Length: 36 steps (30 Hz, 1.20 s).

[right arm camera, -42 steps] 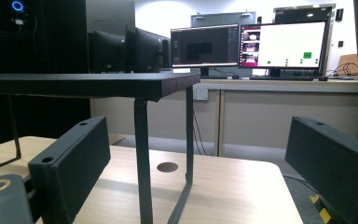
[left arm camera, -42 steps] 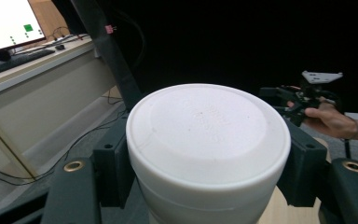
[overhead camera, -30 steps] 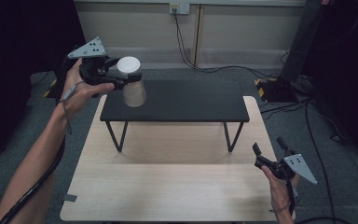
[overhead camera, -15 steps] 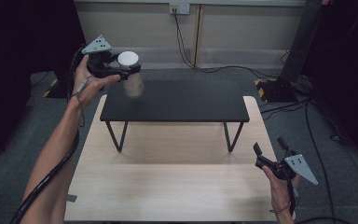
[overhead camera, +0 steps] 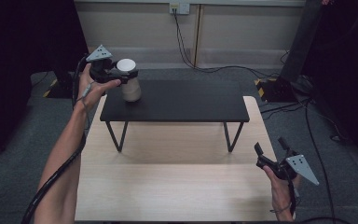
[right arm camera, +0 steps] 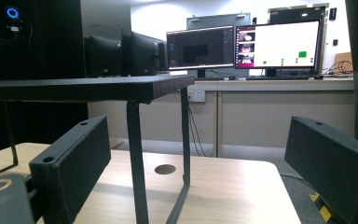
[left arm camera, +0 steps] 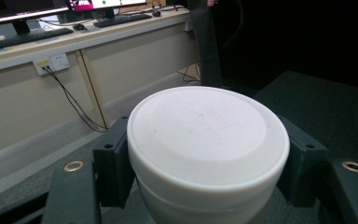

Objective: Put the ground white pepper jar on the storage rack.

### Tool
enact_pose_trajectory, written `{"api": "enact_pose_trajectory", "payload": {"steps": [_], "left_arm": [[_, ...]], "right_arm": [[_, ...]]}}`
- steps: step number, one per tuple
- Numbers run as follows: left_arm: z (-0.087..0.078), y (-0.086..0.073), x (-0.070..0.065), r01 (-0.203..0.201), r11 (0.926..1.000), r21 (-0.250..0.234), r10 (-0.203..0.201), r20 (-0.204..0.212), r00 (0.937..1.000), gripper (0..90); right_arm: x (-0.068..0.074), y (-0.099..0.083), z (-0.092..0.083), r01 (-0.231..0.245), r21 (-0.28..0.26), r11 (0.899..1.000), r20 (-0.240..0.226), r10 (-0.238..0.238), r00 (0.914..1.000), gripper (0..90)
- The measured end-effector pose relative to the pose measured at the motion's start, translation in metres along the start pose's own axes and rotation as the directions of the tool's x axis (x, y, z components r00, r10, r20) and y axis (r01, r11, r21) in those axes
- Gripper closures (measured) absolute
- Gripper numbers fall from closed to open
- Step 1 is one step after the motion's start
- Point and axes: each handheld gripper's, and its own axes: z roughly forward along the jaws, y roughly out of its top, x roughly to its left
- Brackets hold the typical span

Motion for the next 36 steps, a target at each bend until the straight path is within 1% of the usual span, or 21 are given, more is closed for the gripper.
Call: {"api": "enact_pose_trajectory", "payload": {"steps": [1, 4, 6, 8, 9, 10, 11, 14, 16, 19, 22, 23, 24, 25, 26, 27, 28, 29, 33, 34, 36], "left_arm": [[0.000, 0.000, 0.000, 0.000, 1.0000, 0.000, 0.000, 0.000, 1.0000, 32.8], [-0.001, -0.008, 0.002, 0.032, 0.9992, -0.024, -0.032, 0.002, 0.9995, 32.9], [-0.002, -0.011, 0.003, 0.034, 0.9988, -0.034, -0.034, 0.006, 0.9994, 32.9], [-0.002, -0.013, 0.002, 0.040, 0.9979, -0.051, -0.041, -0.008, 0.9991, 31.0], [-0.003, -0.014, 0.002, 0.060, 0.9961, -0.064, -0.060, -0.011, 0.9981, 25.1], [-0.004, -0.013, 0.002, 0.073, 0.9947, -0.072, -0.075, -0.014, 0.9971, 14.6], [-0.007, -0.011, 0.002, 0.076, 0.9947, -0.070, -0.077, -0.022, 0.9968, 14.6], [-0.019, -0.007, 0.002, 0.070, 0.9938, -0.087, -0.072, -0.018, 0.9972, 8.5], [-0.027, -0.003, 0.001, 0.051, 0.9946, -0.090, -0.053, -0.022, 0.9983, 6.5], [-0.044, -0.001, 0.000, 0.037, 0.9935, -0.108, -0.038, -0.001, 0.9993, 5.8], [-0.060, 0.003, -0.006, -0.007, 0.9943, -0.106, 0.009, 0.020, 0.9998, 5.7], [-0.071, 0.003, -0.010, -0.024, 0.9930, -0.115, 0.029, 0.036, 0.9990, 5.7], [-0.071, 0.003, -0.010, -0.024, 0.9930, -0.115, 0.029, 0.036, 0.9990, 5.7], [-0.081, 0.002, -0.013, -0.034, 0.9916, -0.125, 0.041, 0.058, 0.9975, 5.7], [-0.081, 0.002, -0.013, -0.034, 0.9916, -0.125, 0.041, 0.058, 0.9975, 5.7], [-0.090, 0.002, -0.018, -0.050, 0.9913, -0.122, 0.059, 0.071, 0.9957, 5.7], [-0.090, 0.002, -0.018, -0.050, 0.9913, -0.122, 0.059, 0.071, 0.9957, 5.7], [-0.095, 0.003, -0.022, -0.071, 0.9909, -0.114, 0.080, 0.076, 0.9939, 5.7], [-0.111, 0.001, -0.035, -0.110, 0.9885, -0.104, 0.120, 0.097, 0.9880, 5.4], [-0.119, -0.001, -0.042, -0.116, 0.9874, -0.108, 0.127, 0.105, 0.9864, 5.3], [-0.123, -0.002, -0.045, -0.119, 0.9863, -0.115, 0.131, 0.108, 0.9855, 5.1]], "right_arm": [[0.000, 0.000, 0.000, 0.000, 0.000, 1.000, 0.000, 0.000, 1.0000, 5.9], [0.000, 0.000, 0.000, 0.001, 0.002, 1.000, 0.000, -0.001, 1.0000, 5.9], [0.001, 0.000, 0.000, 0.003, 0.002, 1.000, -0.001, -0.003, 1.0000, 5.9], [0.001, 0.000, 0.000, 0.004, 0.002, 1.000, -0.002, -0.004, 1.0000, 5.9], [0.001, 0.000, 0.000, 0.004, 0.002, 1.000, -0.002, -0.004, 1.0000, 5.9], [0.001, 0.000, 0.000, 0.004, 0.001, 1.000, -0.002, -0.004, 1.0000, 5.9], [0.001, 0.000, 0.000, 0.004, 0.001, 1.000, -0.002, -0.004, 1.0000, 5.9], [0.001, 0.000, -0.001, 0.005, -0.001, 1.000, -0.003, -0.005, 1.0000, 5.9], [0.001, 0.000, -0.001, 0.001, 0.000, 1.000, 0.001, -0.001, 1.0000, 5.9], [0.001, 0.000, -0.001, 0.002, 0.000, 1.000, 0.000, -0.002, 1.0000, 5.9], [0.001, 0.001, -0.002, 0.003, 0.001, 1.000, -0.002, -0.003, 1.0000, 5.9], [0.001, 0.001, -0.001, 0.005, 0.002, 1.000, -0.004, -0.005, 1.0000, 5.9], [0.001, 0.001, -0.001, 0.005, 0.002, 1.000, -0.004, -0.005, 1.0000, 5.9], [0.002, 0.001, -0.001, 0.003, 0.005, 1.000, -0.005, -0.002, 1.0000, 5.9], [0.002, 0.001, -0.001, 0.003, 0.005, 1.000, -0.005, -0.002, 1.0000, 5.9], [0.003, 0.001, -0.001, 0.007, 0.005, 1.000, -0.007, -0.006, 1.0000, 5.9], [0.003, 0.001, -0.001, 0.007, 0.005, 1.000, -0.007, -0.006, 1.0000, 5.9], [0.003, 0.001, -0.001, 0.006, 0.006, 1.000, -0.008, -0.006, 0.9999, 5.9], [0.004, 0.001, -0.001, 0.008, 0.009, 1.000, -0.010, -0.008, 0.9999, 5.9], [0.005, 0.001, -0.001, 0.007, 0.009, 1.000, -0.010, -0.007, 0.9999, 5.9], [0.005, 0.001, -0.001, 0.010, 0.008, 1.000, -0.011, -0.010, 0.9999, 5.9]]}}
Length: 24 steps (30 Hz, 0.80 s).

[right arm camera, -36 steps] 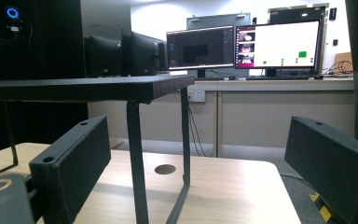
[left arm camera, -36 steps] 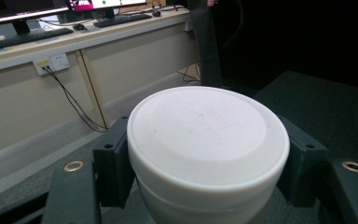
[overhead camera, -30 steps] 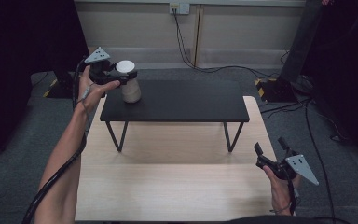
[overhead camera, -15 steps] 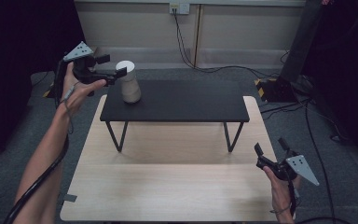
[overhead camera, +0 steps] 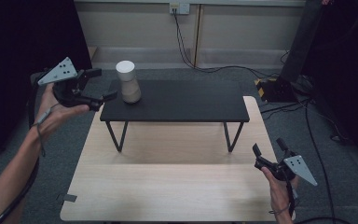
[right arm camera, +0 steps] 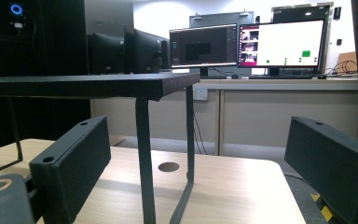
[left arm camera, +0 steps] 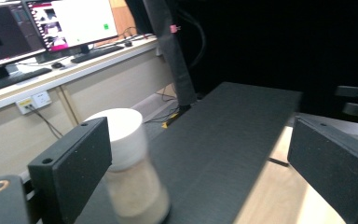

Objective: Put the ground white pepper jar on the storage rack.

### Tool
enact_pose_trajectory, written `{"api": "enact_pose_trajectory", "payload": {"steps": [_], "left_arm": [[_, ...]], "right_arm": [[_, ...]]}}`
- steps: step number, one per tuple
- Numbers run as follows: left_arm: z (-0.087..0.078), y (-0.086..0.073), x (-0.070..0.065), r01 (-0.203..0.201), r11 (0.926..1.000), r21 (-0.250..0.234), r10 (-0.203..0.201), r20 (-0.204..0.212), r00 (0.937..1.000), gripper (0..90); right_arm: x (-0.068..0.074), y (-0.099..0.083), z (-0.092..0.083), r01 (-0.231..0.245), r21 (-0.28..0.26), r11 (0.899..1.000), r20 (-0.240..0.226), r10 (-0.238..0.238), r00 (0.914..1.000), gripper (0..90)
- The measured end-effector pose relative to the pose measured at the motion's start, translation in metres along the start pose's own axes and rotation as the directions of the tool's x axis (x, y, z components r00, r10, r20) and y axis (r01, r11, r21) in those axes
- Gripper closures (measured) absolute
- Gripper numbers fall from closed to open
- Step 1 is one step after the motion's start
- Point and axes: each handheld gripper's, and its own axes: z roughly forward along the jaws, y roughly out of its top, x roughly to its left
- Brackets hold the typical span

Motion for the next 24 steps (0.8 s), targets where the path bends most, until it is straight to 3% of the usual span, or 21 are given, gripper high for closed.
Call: {"api": "enact_pose_trajectory", "payload": {"steps": [4, 10, 13, 17, 18, 24], "left_arm": [[-0.011, -0.002, -0.016, -0.038, 0.9993, -0.002, 0.038, 0.008, 0.9992, 5.1], [-0.026, -0.018, -0.034, -0.048, 0.9987, -0.018, 0.049, 0.019, 0.9986, 5.3], [-0.036, -0.030, -0.045, -0.055, 0.9984, -0.013, 0.055, -0.001, 0.9985, 5.3], [-0.042, -0.039, -0.046, -0.031, 0.9990, -0.034, 0.031, -0.002, 0.9995, 5.7], [-0.044, -0.040, -0.049, -0.043, 0.9985, -0.034, 0.042, -0.022, 0.9989, 5.7], [-0.042, -0.040, -0.048, -0.044, 0.9989, -0.019, 0.043, -0.031, 0.9986, 5.8]], "right_arm": [[0.001, 0.000, 0.000, 0.002, 0.001, 1.000, -0.002, -0.002, 1.0000, 5.9], [0.002, 0.000, 0.000, 0.003, 0.004, 1.000, -0.007, -0.003, 1.0000, 6.0], [0.002, 0.000, 0.000, 0.001, 0.005, 1.000, -0.006, -0.001, 1.0000, 6.1], [0.003, 0.000, 0.000, 0.001, 0.004, 1.000, -0.007, -0.001, 1.0000, 6.1], [0.003, 0.000, 0.001, 0.003, 0.004, 1.000, -0.009, -0.003, 1.0000, 6.1], [0.005, 0.000, 0.002, 0.003, 0.006, 1.000, -0.013, -0.003, 0.9999, 6.1]]}}
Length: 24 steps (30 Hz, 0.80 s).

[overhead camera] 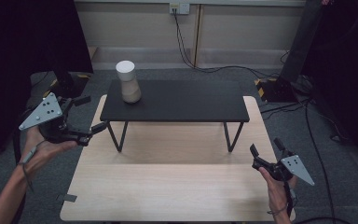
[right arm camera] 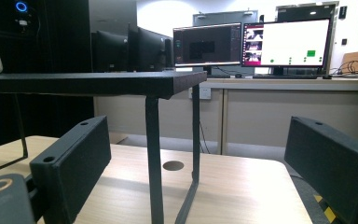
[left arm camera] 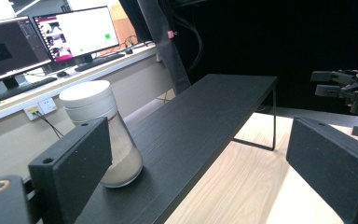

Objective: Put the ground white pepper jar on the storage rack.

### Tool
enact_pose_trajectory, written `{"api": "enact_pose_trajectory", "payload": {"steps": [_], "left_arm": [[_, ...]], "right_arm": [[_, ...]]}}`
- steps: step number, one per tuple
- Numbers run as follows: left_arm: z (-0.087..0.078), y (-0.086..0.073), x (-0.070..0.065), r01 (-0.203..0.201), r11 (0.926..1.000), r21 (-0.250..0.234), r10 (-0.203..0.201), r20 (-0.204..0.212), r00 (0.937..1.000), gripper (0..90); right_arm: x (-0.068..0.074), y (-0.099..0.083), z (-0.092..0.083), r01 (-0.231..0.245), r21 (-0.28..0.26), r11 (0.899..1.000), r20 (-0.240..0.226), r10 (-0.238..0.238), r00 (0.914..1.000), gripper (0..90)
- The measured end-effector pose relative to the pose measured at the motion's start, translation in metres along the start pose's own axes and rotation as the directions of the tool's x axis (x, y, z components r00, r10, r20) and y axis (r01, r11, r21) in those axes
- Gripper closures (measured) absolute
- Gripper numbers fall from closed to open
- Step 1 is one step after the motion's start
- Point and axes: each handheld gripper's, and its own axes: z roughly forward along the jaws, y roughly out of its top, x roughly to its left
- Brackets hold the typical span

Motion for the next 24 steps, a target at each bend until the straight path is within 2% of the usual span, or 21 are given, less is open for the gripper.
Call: {"api": "enact_pose_trajectory", "payload": {"steps": [11, 17, 24], "left_arm": [[0.008, 0.005, -0.001, -0.035, 0.9990, 0.028, 0.035, 0.003, 0.9994, 5.7], [0.010, 0.005, 0.002, -0.021, 0.9995, 0.023, 0.021, 0.008, 0.9997, 5.7], [0.012, 0.006, 0.002, -0.031, 0.9989, 0.035, 0.031, 0.008, 0.9995, 5.7]], "right_arm": [[0.001, 0.000, -0.001, -0.003, -0.001, 1.000, 0.001, 0.003, 1.0000, 6.1], [0.001, 0.000, 0.000, 0.000, 0.000, 1.000, -0.002, 0.000, 1.0000, 6.1], [0.001, 0.000, 0.000, -0.001, 0.001, 1.000, 0.000, 0.001, 1.0000, 6.2]]}}
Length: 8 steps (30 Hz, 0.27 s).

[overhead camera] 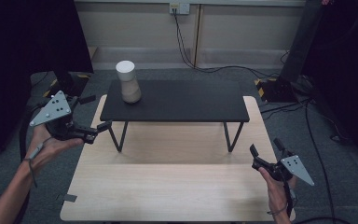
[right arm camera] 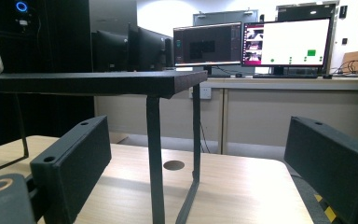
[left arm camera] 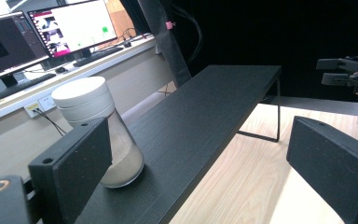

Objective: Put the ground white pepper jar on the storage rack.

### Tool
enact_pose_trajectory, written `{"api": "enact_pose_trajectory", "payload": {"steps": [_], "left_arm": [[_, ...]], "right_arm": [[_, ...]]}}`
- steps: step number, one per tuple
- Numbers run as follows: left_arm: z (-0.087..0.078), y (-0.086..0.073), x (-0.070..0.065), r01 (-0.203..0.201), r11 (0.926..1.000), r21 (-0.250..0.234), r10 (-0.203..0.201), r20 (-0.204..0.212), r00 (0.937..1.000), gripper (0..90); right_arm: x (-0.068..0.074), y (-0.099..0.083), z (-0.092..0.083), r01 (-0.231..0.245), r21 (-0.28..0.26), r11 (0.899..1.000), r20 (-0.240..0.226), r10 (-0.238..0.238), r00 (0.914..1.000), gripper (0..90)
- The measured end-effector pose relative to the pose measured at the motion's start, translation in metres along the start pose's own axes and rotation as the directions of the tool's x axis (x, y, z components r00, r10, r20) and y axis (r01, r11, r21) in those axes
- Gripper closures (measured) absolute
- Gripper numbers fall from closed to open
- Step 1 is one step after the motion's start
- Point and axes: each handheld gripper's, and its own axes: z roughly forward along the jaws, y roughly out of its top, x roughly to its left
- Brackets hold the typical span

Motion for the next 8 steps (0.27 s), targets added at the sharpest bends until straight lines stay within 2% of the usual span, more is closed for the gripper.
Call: {"api": "enact_pose_trajectory", "payload": {"steps": [8], "left_arm": [[0.0000, -0.0014, 0.0006, 0.007, 1.0000, -0.006, -0.007, -0.004, 1.0000, 5.6]], "right_arm": [[-0.0007, -0.0002, 0.0004, 0.003, 0.002, 1.000, 0.000, -0.003, 1.0000, 6.2]]}}
